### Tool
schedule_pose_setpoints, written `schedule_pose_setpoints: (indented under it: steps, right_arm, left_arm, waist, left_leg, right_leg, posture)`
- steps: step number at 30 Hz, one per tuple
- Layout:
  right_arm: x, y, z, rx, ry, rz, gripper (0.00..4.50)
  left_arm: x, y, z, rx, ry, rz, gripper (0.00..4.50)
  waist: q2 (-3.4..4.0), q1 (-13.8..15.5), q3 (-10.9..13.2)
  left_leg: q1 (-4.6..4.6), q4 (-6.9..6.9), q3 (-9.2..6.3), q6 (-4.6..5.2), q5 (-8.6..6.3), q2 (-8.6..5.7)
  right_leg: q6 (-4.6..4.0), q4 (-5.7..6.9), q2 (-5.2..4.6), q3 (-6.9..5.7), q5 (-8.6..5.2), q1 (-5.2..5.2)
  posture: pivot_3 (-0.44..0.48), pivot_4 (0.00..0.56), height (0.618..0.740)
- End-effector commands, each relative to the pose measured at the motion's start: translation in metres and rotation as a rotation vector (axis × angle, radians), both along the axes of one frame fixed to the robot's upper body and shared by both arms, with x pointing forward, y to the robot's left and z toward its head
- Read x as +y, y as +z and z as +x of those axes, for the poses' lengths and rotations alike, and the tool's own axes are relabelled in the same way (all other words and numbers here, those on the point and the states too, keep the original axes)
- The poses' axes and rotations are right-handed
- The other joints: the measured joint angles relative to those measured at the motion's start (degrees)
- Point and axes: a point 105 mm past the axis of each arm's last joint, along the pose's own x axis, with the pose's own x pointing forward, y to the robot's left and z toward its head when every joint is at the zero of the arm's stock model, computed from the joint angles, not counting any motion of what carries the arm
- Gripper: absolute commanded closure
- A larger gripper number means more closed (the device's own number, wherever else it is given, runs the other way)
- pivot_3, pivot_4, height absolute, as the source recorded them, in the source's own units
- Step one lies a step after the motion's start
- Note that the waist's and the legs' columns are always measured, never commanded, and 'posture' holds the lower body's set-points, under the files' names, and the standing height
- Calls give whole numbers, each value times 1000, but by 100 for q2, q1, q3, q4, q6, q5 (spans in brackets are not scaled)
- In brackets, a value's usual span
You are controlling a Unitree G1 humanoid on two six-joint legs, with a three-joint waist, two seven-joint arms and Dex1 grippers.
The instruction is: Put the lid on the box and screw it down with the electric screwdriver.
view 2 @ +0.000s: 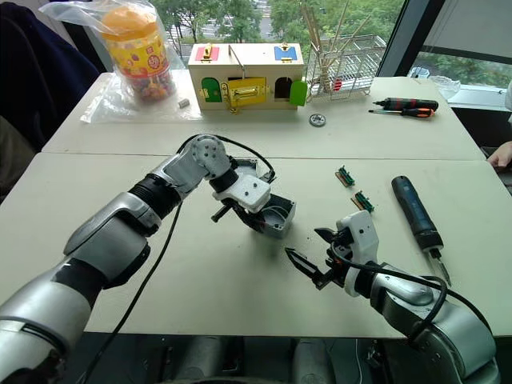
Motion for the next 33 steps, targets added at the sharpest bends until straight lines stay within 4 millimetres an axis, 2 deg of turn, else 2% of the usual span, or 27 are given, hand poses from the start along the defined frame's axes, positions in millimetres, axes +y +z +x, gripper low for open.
schedule_pose_setpoints:
  steps: [1,9,15,18,21,25,27,28,31,32,33]
  right_arm:
    - [3,11,-6,-49,7,-5,0]
    - [3,12,-8,-54,-14,-9,0]
    - [3,14,-6,-55,-7,-12,0]
    - [3,16,-6,-53,24,-22,0]
    - [0,22,-7,-53,57,-45,0]
    - [-10,37,-6,-67,96,-84,0]
    - [-16,49,-3,-87,113,-103,0]
    - [-18,55,-1,-99,123,-110,0]
    - [-23,76,8,-144,150,-120,0]
    - [-24,80,10,-150,154,-123,0]
    - [-25,87,15,-173,167,-145,0]
  left_arm:
    - [-13,11,-7,-40,-121,-46,4470]
    - [-7,3,-10,-68,-203,31,4470]
    - [-8,10,-6,-63,-176,5,1768]
    - [-3,26,2,-97,-131,-7,1768]
    - [8,53,11,-152,-73,-38,1768]
    - [22,93,16,-76,106,-174,1768]
    - [30,108,25,-52,237,-265,1768]
    - [33,111,35,-96,313,-311,1768]
    - [39,117,72,-103,687,-444,1768]
    - [40,117,78,-91,760,-459,1768]
    - [46,109,94,-43,989,-443,1768]
  waist:
    - [1,5,0]
    - [0,-7,0]
    - [0,-8,0]
    - [0,-10,0]
    - [-1,-14,1]
    - [0,-19,0]
    - [0,-4,0]
    - [0,3,0]
    - [-3,4,1]
    - [-4,8,1]
    - [-5,5,1]
  left_leg:
    - [-5,7,-3,3,-2,1]
    - [-21,31,-9,21,-12,-13]
    - [-22,32,-10,22,-13,-13]
    - [-23,33,-10,22,-13,-14]
    - [-24,33,-11,22,-13,-13]
    - [-26,32,-11,22,-13,-11]
    - [-26,33,-12,22,-13,-1]
    - [-26,38,-12,22,-13,-2]
    - [-26,46,-14,22,-13,-15]
    - [-26,48,-17,23,-13,-17]
    - [-26,47,-18,23,-13,-18]
  right_leg:
    - [1,1,1,0,0,0]
    - [2,6,0,-1,1,-5]
    - [2,7,0,-1,1,-5]
    - [2,7,0,-1,1,-7]
    - [2,9,0,-1,1,-9]
    - [2,16,0,0,1,-16]
    - [3,20,-1,0,1,-17]
    - [3,24,-1,0,1,-16]
    - [4,26,-1,0,1,-10]
    - [4,30,-1,0,1,-9]
    - [5,31,-2,0,2,-9]
  posture:
    - [0,150,705]
    - [0,150,705]
    - [0,150,705]
    - [0,150,705]
    - [0,150,705]
    - [0,150,705]
    - [0,150,705]
    - [0,150,705]
    - [0,150,705]
    - [0,150,705]
    - [0,150,705]
